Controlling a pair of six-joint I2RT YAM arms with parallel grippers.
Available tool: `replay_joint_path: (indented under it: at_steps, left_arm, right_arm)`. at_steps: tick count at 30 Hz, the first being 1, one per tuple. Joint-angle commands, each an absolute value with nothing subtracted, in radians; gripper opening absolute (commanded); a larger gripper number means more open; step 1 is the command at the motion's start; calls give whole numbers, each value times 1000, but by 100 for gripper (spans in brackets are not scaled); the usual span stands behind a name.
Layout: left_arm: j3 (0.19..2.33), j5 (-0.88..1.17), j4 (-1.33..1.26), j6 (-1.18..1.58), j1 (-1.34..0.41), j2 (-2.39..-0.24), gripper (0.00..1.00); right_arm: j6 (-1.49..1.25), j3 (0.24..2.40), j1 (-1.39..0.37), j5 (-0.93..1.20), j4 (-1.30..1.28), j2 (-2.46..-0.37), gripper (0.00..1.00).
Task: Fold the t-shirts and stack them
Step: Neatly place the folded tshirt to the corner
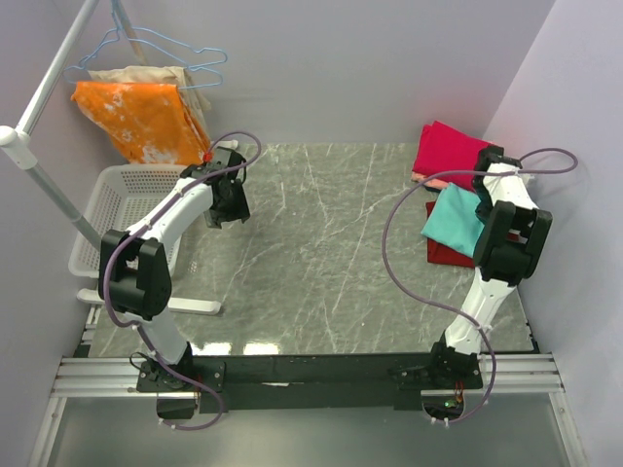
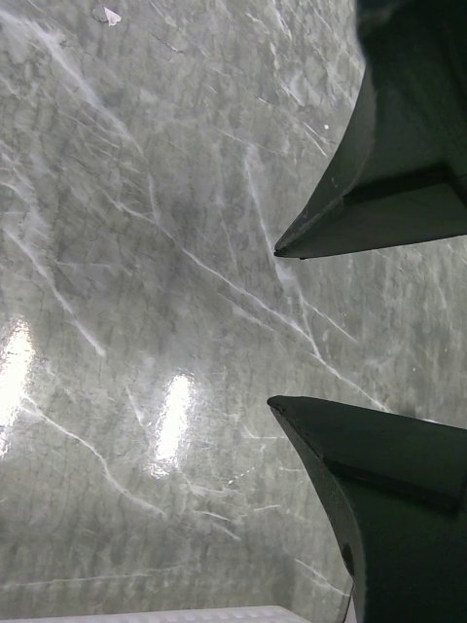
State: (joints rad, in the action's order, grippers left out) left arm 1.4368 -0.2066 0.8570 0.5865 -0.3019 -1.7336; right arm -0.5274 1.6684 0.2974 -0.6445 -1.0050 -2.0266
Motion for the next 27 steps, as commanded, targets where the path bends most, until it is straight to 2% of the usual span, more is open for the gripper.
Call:
replay_joint_path:
  at_steps: [1,2,8,17,27]
  left_arm:
    - [1479,-198,864,569,-299,-1732,64]
    - [1479,-198,865,568,-299,-1730,64]
    - [1476,-195,862,561,-299,-1729,65]
    - [1470,-187,851,560,-299,-1729,65]
    - [1454,-183,845,560,-299,-1717,65]
  right_arm:
    - [-575,1718,305,-709,-1005,-2034,34]
    - [-590,1717,305,-719,-1005,-2033,48]
    - [-620,1684,302,-765,-977,-1948,64]
    - [-621,1695,272,-827,-1002,-1839,64]
    - [-569,1663,126,-654,-953,-1861,61]
